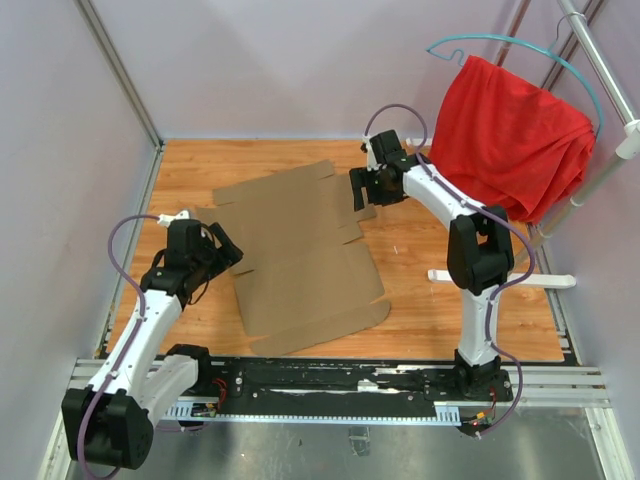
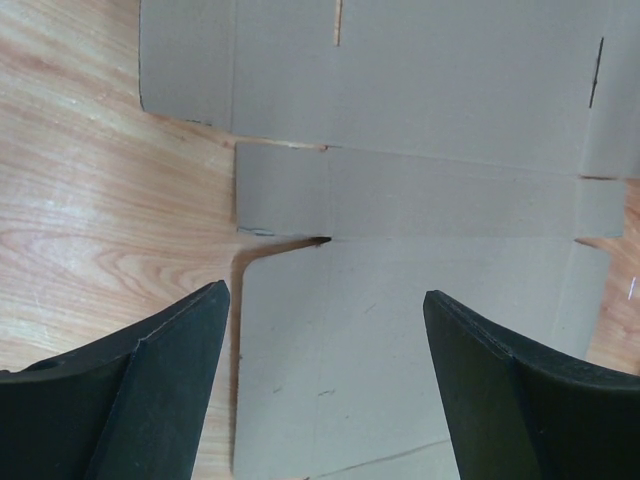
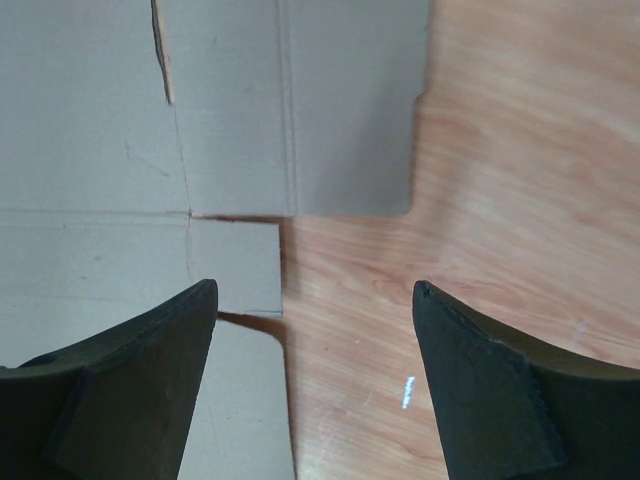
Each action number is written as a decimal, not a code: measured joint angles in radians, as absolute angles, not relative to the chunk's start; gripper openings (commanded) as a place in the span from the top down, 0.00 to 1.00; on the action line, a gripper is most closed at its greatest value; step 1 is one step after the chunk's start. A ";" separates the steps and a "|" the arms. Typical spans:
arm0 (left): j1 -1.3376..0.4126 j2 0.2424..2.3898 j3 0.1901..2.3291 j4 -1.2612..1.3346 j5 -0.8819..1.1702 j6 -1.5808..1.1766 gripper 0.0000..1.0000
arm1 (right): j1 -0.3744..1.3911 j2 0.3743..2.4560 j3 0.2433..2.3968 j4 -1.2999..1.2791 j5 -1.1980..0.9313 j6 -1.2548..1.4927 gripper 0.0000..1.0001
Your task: Fold the paper box
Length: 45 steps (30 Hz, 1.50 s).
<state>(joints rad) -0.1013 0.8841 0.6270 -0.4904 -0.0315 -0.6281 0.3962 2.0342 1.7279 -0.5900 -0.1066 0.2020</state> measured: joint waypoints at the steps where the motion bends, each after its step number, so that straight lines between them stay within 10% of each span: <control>1: -0.101 0.886 0.626 -0.488 -0.032 -0.635 0.16 | 0.396 2.046 1.729 -0.593 -0.123 0.207 0.22; 45: -0.101 1.245 0.467 -0.029 -0.046 -0.757 0.17 | 0.459 2.078 1.561 -0.495 -0.303 0.292 0.26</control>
